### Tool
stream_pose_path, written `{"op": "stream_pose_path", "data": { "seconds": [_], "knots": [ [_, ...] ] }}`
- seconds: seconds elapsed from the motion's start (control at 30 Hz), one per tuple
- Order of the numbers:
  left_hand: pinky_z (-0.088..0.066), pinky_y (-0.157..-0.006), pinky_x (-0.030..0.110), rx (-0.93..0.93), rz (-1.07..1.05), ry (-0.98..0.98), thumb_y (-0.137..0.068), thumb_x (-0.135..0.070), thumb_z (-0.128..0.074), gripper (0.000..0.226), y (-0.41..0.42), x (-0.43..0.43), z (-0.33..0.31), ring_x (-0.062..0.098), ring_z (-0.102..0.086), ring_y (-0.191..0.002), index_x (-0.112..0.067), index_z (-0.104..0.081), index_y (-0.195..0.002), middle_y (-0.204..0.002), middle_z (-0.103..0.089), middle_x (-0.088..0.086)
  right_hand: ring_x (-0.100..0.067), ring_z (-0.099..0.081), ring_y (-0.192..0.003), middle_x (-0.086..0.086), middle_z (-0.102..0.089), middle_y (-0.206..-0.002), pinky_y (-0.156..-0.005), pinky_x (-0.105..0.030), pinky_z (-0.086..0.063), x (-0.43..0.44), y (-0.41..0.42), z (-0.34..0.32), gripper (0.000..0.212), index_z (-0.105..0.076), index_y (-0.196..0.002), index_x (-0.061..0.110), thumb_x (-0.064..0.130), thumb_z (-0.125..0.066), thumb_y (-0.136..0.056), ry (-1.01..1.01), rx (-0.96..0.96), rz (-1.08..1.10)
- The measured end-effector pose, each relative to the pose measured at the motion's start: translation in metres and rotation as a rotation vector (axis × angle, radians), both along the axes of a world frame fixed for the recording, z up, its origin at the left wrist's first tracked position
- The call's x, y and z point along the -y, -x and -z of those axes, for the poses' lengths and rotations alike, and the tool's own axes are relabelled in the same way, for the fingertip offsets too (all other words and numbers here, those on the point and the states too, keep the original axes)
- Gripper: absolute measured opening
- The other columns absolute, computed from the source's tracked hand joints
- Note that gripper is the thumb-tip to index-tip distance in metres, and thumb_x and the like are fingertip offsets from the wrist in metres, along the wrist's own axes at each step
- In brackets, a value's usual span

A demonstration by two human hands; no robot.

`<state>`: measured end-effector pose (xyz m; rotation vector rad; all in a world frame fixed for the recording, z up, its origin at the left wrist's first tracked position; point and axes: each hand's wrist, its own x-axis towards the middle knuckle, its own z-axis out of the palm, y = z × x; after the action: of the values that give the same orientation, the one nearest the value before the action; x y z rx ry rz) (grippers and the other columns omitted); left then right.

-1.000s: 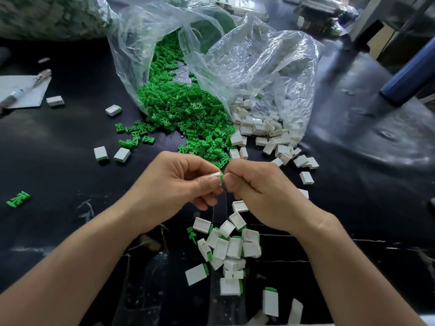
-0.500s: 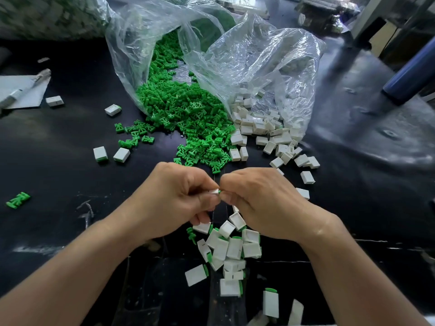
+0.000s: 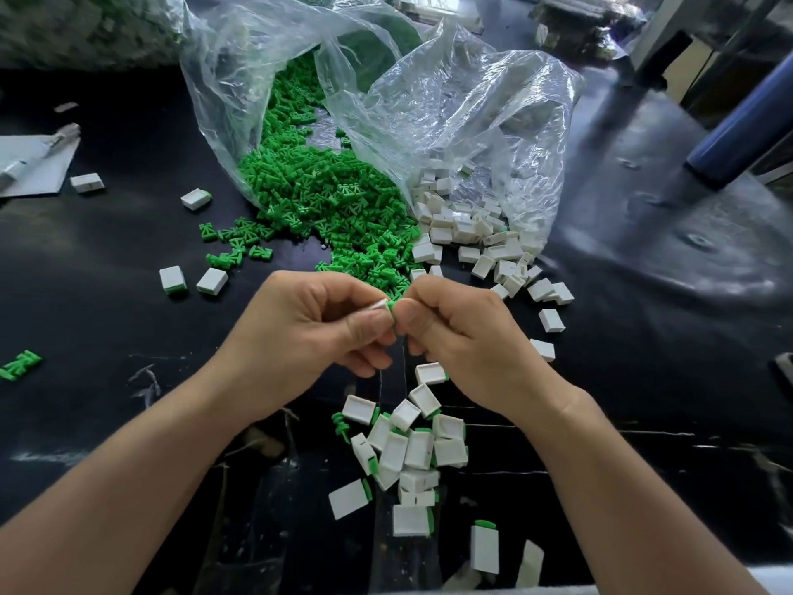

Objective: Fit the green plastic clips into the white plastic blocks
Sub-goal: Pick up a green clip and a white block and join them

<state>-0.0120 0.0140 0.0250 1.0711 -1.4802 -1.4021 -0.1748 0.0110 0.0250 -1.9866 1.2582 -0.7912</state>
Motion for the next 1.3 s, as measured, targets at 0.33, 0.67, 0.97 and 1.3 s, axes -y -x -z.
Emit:
{"op": "stream_pose_path", "data": {
  "seconds": [0.33,0.67,0.97,1.3],
  "knots": [
    [-0.051,-0.047,0.02,0.243,0.084,0.137,-0.077,-0.01,-0.065,0.008,-0.009,-0.004,0.004,0.011,-0.064,-0.048,-0.007,-0.069,-0.07,-0.056,-0.065,0.004,-0.018,-0.037,-0.057,0.006,-0.038,-0.061,-0.054,-0.033,-0.028,-0.004,-0.002,-0.007,0.019,-0.037,-0.069,0.016,0.02,-0.041,-0.087,0.215,-0.374,-0.178],
    [-0.05,-0.046,0.017,0.271,0.095,0.209,-0.074,-0.016,-0.067,0.013,-0.005,-0.004,0.007,0.01,-0.064,-0.047,-0.004,-0.069,-0.072,-0.061,-0.066,0.008,-0.019,-0.038,-0.059,0.007,-0.037,-0.062,-0.053,-0.035,-0.033,-0.002,0.0,-0.005,0.021,-0.041,-0.071,0.013,0.017,-0.046,-0.091,0.187,-0.378,-0.227],
    [-0.055,-0.064,0.02,-0.137,-0.084,0.036,-0.066,-0.013,-0.062,0.024,0.002,-0.001,-0.001,0.018,-0.065,-0.072,-0.003,-0.07,-0.087,-0.089,-0.072,0.013,-0.009,-0.055,-0.056,0.002,-0.063,-0.062,-0.051,-0.019,-0.041,0.001,-0.001,-0.003,0.061,-0.062,-0.073,0.014,0.066,-0.029,-0.076,-0.49,0.398,-0.02],
    [-0.052,-0.053,0.029,-0.228,0.051,0.013,-0.068,-0.012,-0.062,0.029,0.004,-0.003,0.001,0.02,-0.055,-0.048,-0.001,-0.068,-0.095,-0.056,-0.06,0.011,-0.01,-0.048,-0.052,0.0,-0.055,-0.059,-0.05,-0.02,-0.037,-0.004,-0.013,-0.005,0.053,-0.053,-0.073,0.01,0.06,-0.036,-0.072,-0.799,0.656,-0.126]
  ]
}}
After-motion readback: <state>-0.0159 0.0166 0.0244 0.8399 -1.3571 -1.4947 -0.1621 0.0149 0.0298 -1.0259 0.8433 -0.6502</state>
